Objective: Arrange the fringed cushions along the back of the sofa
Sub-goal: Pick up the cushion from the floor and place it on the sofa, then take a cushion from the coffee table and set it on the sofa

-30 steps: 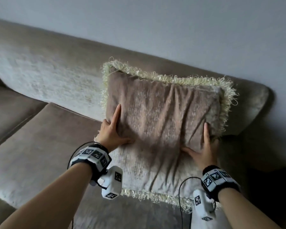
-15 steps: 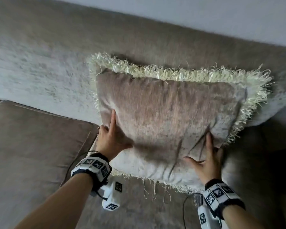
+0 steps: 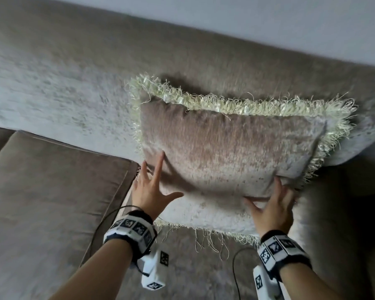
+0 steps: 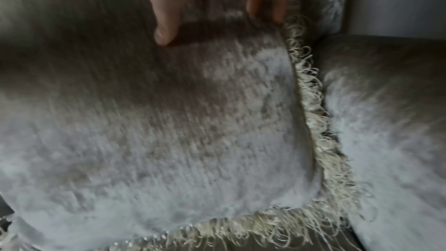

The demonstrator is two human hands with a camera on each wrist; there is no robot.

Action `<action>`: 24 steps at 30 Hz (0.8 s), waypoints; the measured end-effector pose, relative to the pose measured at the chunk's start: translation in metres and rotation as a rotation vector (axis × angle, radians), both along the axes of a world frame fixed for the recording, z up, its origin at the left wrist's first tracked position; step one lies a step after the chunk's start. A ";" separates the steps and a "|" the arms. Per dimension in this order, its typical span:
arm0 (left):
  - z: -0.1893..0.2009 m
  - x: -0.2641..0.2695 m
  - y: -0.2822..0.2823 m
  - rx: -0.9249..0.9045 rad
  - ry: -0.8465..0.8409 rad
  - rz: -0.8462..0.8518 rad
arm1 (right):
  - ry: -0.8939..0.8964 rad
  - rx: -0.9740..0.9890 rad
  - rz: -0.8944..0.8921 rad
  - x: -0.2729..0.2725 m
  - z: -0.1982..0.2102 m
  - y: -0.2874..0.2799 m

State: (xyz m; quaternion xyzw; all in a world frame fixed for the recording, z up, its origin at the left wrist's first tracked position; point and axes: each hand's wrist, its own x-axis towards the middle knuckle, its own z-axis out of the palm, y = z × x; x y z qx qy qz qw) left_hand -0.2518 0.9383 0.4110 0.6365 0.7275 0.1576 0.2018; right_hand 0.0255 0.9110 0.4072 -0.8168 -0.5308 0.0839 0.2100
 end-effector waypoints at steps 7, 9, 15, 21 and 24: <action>0.005 0.004 -0.009 -0.027 -0.185 0.235 | 0.046 -0.122 -0.158 -0.029 0.011 0.007; 0.010 -0.011 -0.027 -0.012 -0.215 0.295 | 0.038 -0.191 -0.148 -0.051 0.017 -0.006; 0.046 -0.089 -0.091 0.050 -0.297 0.591 | -0.082 -0.212 0.270 -0.162 0.051 -0.022; 0.065 -0.201 -0.215 0.158 -0.321 0.949 | -0.052 -0.163 0.778 -0.316 0.090 -0.068; 0.069 -0.263 -0.317 0.217 -0.287 1.208 | 0.005 -0.210 1.091 -0.411 0.095 -0.135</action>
